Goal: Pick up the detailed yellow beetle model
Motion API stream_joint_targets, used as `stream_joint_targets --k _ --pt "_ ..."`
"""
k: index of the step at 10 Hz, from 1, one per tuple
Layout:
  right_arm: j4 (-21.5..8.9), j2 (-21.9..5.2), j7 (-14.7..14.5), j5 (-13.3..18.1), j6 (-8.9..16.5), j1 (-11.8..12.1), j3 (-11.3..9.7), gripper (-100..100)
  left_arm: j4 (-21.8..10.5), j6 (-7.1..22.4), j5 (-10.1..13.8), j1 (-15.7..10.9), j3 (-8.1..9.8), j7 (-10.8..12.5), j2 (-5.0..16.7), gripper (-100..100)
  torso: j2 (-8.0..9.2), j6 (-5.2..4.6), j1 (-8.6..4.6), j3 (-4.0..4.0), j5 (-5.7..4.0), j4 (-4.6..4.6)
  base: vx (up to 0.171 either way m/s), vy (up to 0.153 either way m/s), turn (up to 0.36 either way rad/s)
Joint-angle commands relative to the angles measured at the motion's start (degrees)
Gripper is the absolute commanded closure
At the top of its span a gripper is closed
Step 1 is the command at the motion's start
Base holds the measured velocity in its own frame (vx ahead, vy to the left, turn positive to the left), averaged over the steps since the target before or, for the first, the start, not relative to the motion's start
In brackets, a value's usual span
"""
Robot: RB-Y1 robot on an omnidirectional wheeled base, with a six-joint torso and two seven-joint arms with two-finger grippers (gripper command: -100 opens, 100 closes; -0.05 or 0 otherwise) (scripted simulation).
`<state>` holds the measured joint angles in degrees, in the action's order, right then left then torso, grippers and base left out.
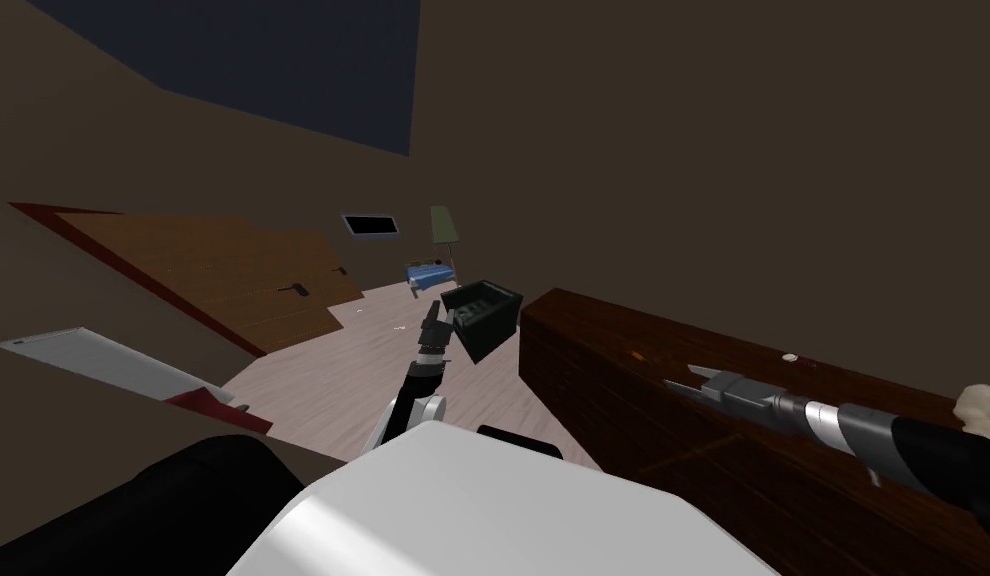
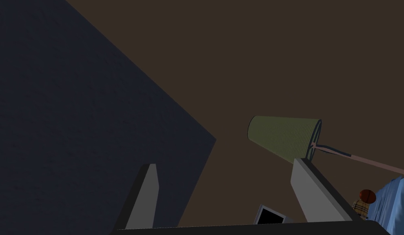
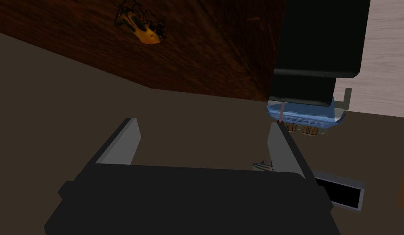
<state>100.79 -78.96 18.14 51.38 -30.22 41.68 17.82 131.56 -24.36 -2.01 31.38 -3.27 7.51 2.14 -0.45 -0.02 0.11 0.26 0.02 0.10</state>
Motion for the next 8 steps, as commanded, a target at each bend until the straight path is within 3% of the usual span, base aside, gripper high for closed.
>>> stream_joint_targets --k 1,3,4,6,8 --pt "-0.4 -1.7 0.6 1.1 0.3 0.0 -1.2 -100 0.0 0.0 0.0 0.0 0.00 0.0 0.0 0 0.00 0.00 0.00 0.00 0.00 0.00 0.090 0.041 0.031" --pt "-3.1 -5.7 1.8 3.7 -1.4 2.9 -1.1 -100 0.0 0.0 0.0 0.0 0.00 0.0 0.0 0 0.01 0.00 0.08 -0.01 0.01 0.00 0.143 0.067 0.074" --pt "-3.1 -6.0 1.8 3.7 -1.4 2.9 -1.1 -100 0.0 0.0 0.0 0.0 0.00 0.0 0.0 0 -0.16 0.01 0.10 0.09 0.02 0.04 0.138 0.042 0.023" --pt "-5.5 -9.7 2.8 5.9 -3.0 5.9 -1.3 -100 0.0 0.0 0.0 0.0 0.00 0.0 0.0 0 -0.11 -0.01 0.00 0.07 0.00 0.03 0.176 0.040 0.045" --pt "-6.6 -11.5 3.3 6.9 -3.8 7.3 -1.4 -100 0.0 0.0 0.0 0.0 0.00 0.0 0.0 0 -0.11 -0.01 -0.02 0.08 -0.01 0.04 0.115 0.036 0.028"
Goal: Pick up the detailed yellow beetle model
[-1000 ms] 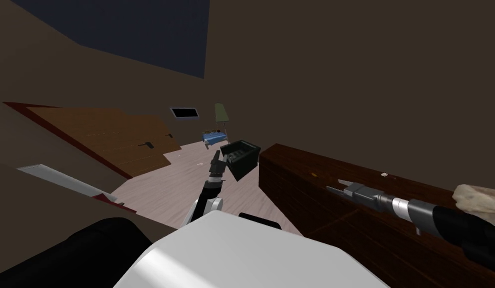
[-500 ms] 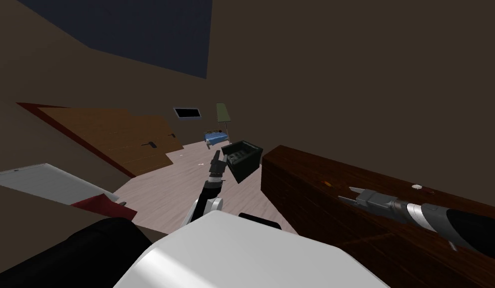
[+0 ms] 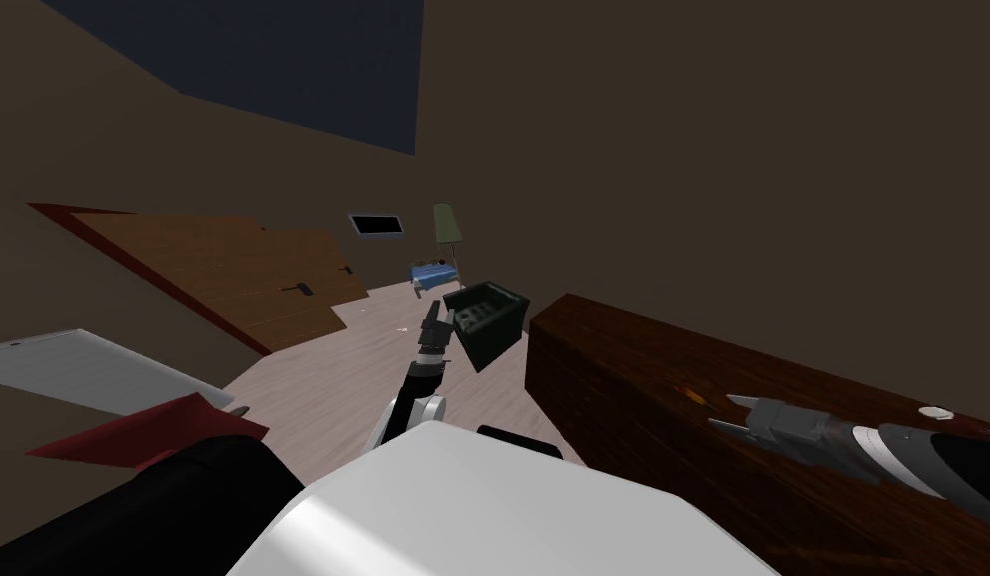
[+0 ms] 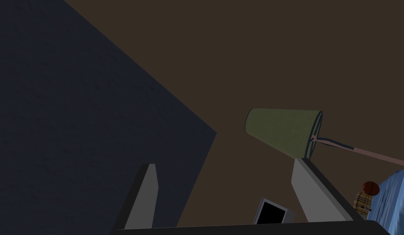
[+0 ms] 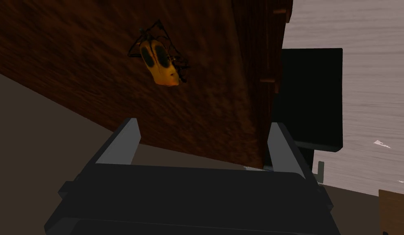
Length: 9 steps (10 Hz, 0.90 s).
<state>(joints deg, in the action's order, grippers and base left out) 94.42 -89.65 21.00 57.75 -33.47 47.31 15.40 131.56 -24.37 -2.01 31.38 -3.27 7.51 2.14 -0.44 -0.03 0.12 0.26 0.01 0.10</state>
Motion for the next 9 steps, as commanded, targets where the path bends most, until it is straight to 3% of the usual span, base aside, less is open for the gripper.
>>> stream_joint_targets --k 1,4,6,7,9 --pt "-0.3 -0.8 0.4 0.5 -0.6 1.6 1.0 -100 0.0 0.0 0.0 0.0 0.00 0.0 0.0 0 0.00 0.00 0.00 0.00 0.00 0.00 0.082 0.028 0.011" --pt "-3.0 -4.9 1.6 2.9 -2.8 5.6 0.3 -100 0.0 0.0 0.0 0.0 0.00 0.0 0.0 0 -0.17 0.01 -0.07 0.09 -0.01 0.03 0.166 0.026 0.035" --pt "-3.8 -5.9 2.0 3.5 -3.4 6.8 0.0 -100 0.0 0.0 0.0 0.0 0.00 0.0 0.0 0 -0.10 0.00 -0.03 0.07 -0.01 0.03 0.117 0.028 0.012" --pt "-4.8 -7.3 2.6 4.5 -4.5 9.0 -0.9 -100 0.0 0.0 0.0 0.0 0.00 0.0 0.0 0 0.01 -0.01 -0.06 0.00 -0.01 0.00 0.190 -0.010 0.024" --pt "-4.8 -7.3 2.6 4.5 -4.5 9.0 -0.9 -100 0.0 0.0 0.0 0.0 0.00 0.0 0.0 0 -0.19 0.00 -0.13 0.12 -0.04 0.05 0.122 0.015 0.014"
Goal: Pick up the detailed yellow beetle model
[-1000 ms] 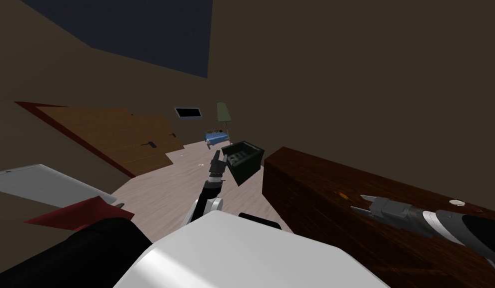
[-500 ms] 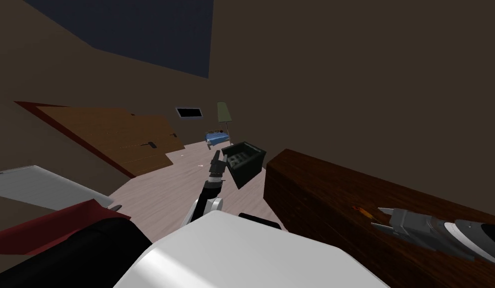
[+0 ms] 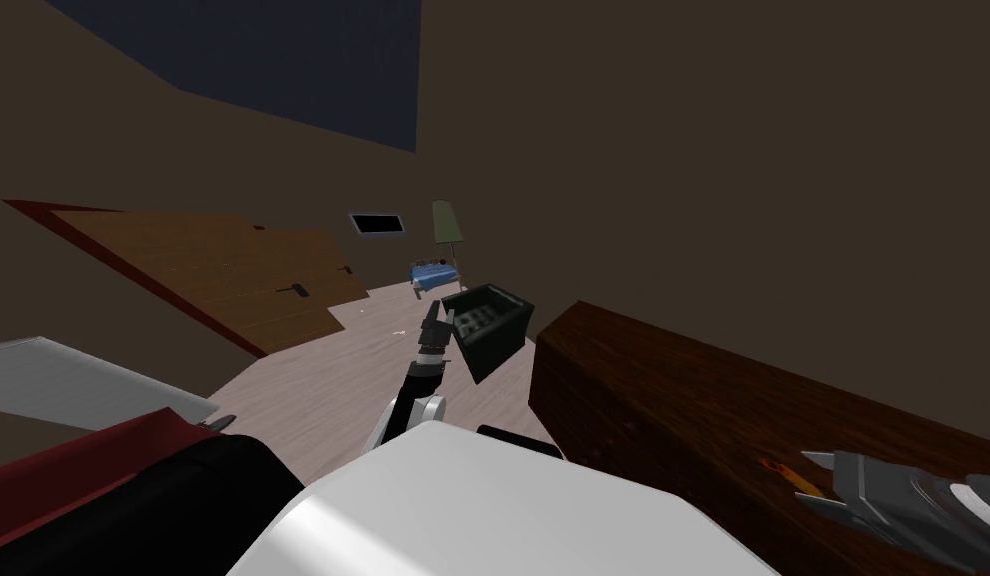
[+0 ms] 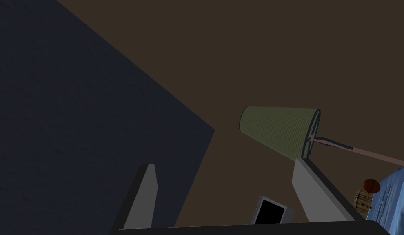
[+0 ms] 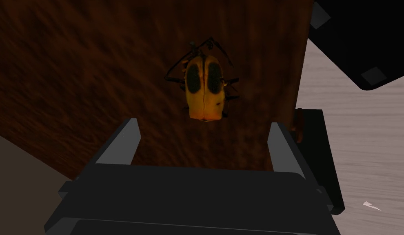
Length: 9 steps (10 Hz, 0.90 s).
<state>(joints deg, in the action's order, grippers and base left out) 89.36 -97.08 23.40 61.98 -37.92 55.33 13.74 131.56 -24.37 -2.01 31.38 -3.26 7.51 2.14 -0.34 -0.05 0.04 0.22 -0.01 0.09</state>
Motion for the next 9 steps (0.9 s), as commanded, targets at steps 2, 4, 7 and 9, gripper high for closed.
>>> stream_joint_targets --k 2,4,7,9 --pt "-0.1 -0.3 0.4 0.7 -0.6 2.0 0.3 -100 0.0 0.0 0.0 0.0 0.00 0.0 0.0 0 0.15 -0.01 0.00 -0.10 0.00 -0.05 0.042 0.010 0.003" --pt "-0.4 -0.7 0.7 0.8 -0.8 2.6 -0.9 -100 0.0 0.0 0.0 0.0 0.00 0.0 0.0 0 0.11 -0.01 -0.07 -0.08 -0.02 -0.04 0.070 -0.003 0.012" --pt "-0.9 2.2 -0.9 1.3 1.1 2.7 -3.5 -100 0.0 0.0 0.0 0.0 0.00 0.0 0.0 0 0.30 0.00 -0.07 -0.19 -0.03 -0.08 0.029 0.003 0.074" --pt "-1.4 2.9 -1.6 1.3 1.3 1.9 -4.7 -100 0.0 0.0 0.0 0.0 0.00 0.0 0.0 0 0.22 0.00 -0.07 -0.14 -0.03 -0.06 0.043 0.003 0.072"
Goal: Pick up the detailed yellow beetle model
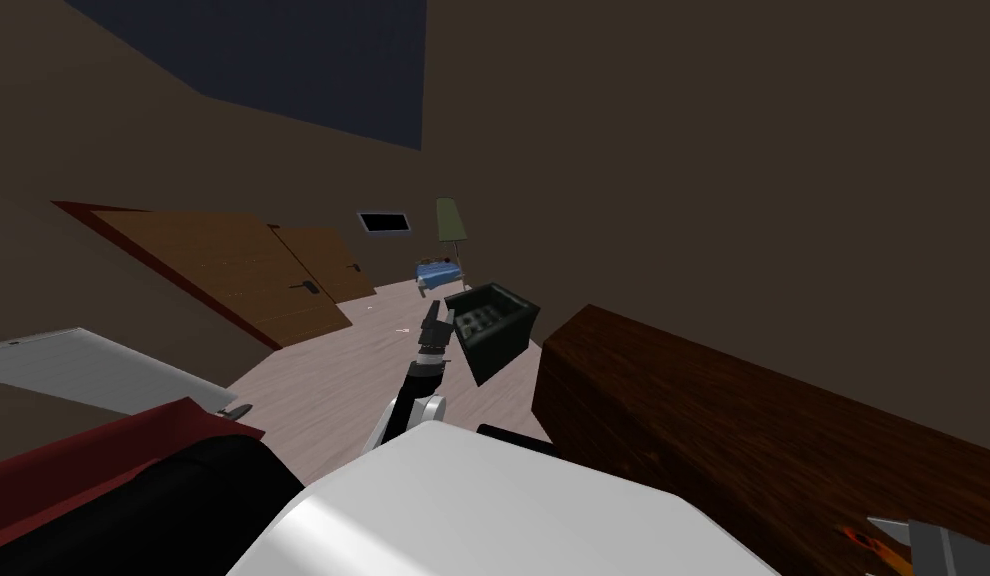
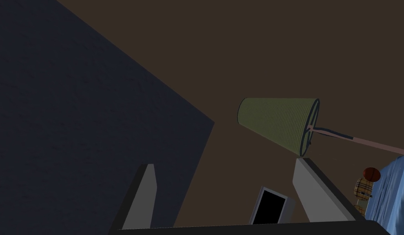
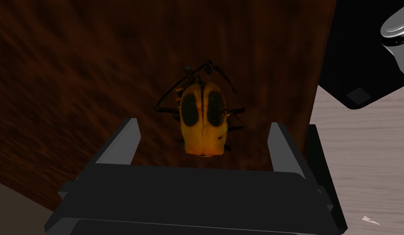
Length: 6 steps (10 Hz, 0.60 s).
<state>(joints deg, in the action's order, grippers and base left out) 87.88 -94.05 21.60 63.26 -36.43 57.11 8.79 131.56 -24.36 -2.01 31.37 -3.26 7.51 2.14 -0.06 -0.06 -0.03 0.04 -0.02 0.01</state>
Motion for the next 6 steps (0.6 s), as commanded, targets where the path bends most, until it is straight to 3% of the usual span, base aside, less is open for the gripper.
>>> stream_joint_targets --k 1,5,6 --pt "0.0 0.0 0.0 0.0 0.0 0.0 0.0 100 0.0 0.0 0.0 0.0 0.00 0.0 0.0 0 0.00 0.00 0.00 0.00 0.00 0.00 0.000 0.000 0.000" --pt "-0.2 0.1 0.4 -0.1 -0.1 0.1 -0.1 100 0.0 0.0 0.0 0.0 0.00 0.0 0.0 0 0.21 0.21 -0.20 -0.15 -0.19 -0.11 0.001 0.000 -0.008" --pt "-0.2 0.1 0.4 -0.1 -0.1 0.1 0.0 0 0.0 0.0 0.0 0.0 0.00 0.0 0.0 0 0.21 0.20 -0.25 -0.16 -0.22 -0.10 0.000 0.000 0.000"
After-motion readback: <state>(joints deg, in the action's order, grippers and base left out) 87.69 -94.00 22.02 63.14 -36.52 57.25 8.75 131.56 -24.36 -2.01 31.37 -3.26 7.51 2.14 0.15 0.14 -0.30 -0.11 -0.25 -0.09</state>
